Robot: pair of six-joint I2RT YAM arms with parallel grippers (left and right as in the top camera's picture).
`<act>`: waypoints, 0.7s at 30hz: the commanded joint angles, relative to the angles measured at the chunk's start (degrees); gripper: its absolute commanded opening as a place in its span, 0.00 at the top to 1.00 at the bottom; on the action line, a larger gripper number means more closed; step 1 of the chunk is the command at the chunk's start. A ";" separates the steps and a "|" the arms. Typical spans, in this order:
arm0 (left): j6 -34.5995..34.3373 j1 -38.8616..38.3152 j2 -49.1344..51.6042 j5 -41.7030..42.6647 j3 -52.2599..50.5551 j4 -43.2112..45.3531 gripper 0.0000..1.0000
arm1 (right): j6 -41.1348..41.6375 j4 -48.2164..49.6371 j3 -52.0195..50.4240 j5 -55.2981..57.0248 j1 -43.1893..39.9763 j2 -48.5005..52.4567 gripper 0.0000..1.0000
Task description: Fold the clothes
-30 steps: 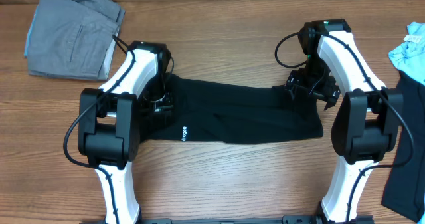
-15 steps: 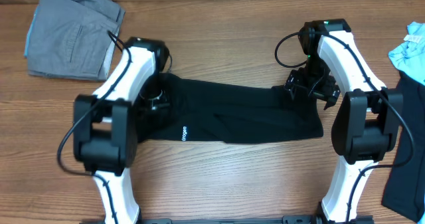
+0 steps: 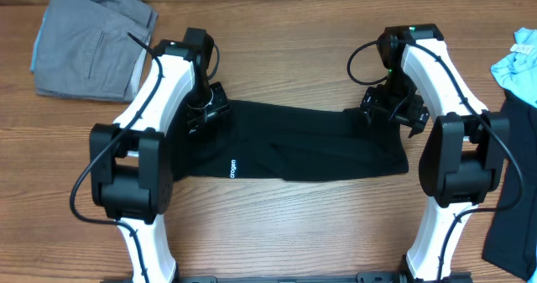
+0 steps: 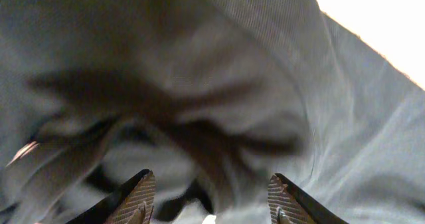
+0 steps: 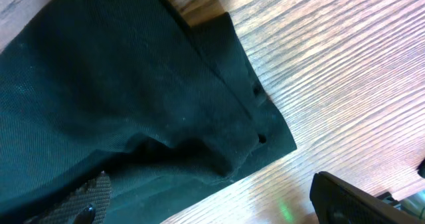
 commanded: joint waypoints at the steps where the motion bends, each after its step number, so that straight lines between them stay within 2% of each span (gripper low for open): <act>1: -3.56 -0.37 1.97 2.73 -0.35 1.88 0.41 | -0.15 0.28 -0.26 0.39 0.17 -1.73 0.00; 4: -3.52 -0.37 1.99 2.75 -0.35 1.86 0.42 | -0.15 0.68 -0.26 0.39 0.17 -1.73 0.00; 6: -3.48 -0.44 2.01 2.60 -0.35 1.86 0.49 | -0.15 0.68 -0.26 0.39 0.17 -1.73 0.00; 7: -3.48 -0.44 2.01 2.60 -0.35 1.79 0.61 | -0.15 0.68 -0.26 0.39 0.17 -1.73 0.00; 9: -3.04 -0.37 2.01 2.58 -0.35 1.05 0.94 | -0.15 0.66 -0.26 0.39 0.17 -1.73 0.00; 12: -2.84 -0.33 1.97 1.49 -0.33 -1.18 0.96 | -0.11 0.68 -0.26 0.39 0.17 -1.73 0.05; 14: -2.82 -0.46 1.55 -0.35 -0.33 -3.56 0.96 | 0.59 0.66 -0.24 0.33 0.20 -1.75 0.19; 16: -2.84 -0.94 0.26 -3.26 -0.33 -6.25 0.96 | 0.57 0.59 -0.26 0.17 0.24 -1.88 0.23; 21: -2.89 -2.60 -3.89 -10.71 -0.33 -10.91 0.96 | 0.94 -0.44 -0.26 -1.18 0.22 -3.69 0.24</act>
